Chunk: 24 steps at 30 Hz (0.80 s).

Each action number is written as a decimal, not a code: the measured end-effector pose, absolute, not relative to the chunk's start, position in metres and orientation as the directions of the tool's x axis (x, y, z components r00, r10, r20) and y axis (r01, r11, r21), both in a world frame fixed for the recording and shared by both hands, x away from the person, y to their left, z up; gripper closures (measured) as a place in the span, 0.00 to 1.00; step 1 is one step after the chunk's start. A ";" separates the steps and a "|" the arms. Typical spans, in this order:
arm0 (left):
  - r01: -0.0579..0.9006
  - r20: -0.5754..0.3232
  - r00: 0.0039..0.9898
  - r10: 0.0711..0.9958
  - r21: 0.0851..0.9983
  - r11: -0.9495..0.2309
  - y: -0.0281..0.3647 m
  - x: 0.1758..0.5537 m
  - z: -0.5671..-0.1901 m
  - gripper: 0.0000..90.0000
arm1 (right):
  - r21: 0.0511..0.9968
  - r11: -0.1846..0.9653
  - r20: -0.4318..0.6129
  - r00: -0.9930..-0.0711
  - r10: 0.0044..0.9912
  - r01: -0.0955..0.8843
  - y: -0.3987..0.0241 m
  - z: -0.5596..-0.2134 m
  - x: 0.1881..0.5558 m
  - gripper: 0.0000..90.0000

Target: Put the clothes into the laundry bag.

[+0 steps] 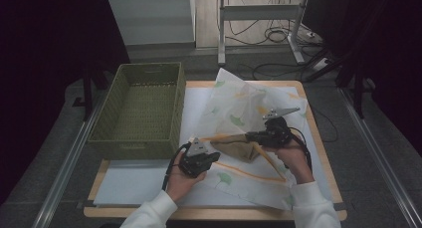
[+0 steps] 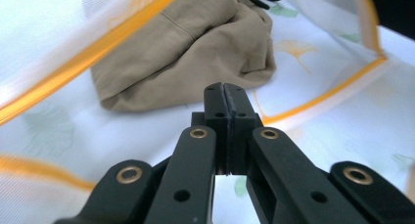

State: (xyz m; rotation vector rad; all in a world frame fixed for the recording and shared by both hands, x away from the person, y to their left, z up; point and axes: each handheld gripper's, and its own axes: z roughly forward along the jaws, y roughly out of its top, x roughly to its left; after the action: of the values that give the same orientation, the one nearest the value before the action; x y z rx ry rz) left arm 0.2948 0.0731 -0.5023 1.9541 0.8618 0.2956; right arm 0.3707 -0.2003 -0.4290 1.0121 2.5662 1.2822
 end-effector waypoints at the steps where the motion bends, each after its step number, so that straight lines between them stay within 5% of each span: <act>1: 0.448 -0.142 0.722 0.677 0.842 -0.301 0.076 0.292 -0.501 1.00 | 0.741 0.427 0.195 -0.774 0.602 0.519 -0.200 -0.429 0.371 0.96; 24: 0.520 -0.217 0.675 0.705 0.818 -0.246 0.111 0.263 -0.513 1.00 | 0.662 0.514 0.187 -0.784 0.592 0.546 -0.184 -0.456 0.366 0.95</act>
State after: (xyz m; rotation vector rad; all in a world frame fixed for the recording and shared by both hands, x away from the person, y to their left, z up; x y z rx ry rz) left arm 0.2631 0.1114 -0.5133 1.9169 0.9571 0.2389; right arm 0.3656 -0.1840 -0.4558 1.0079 2.6784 1.1365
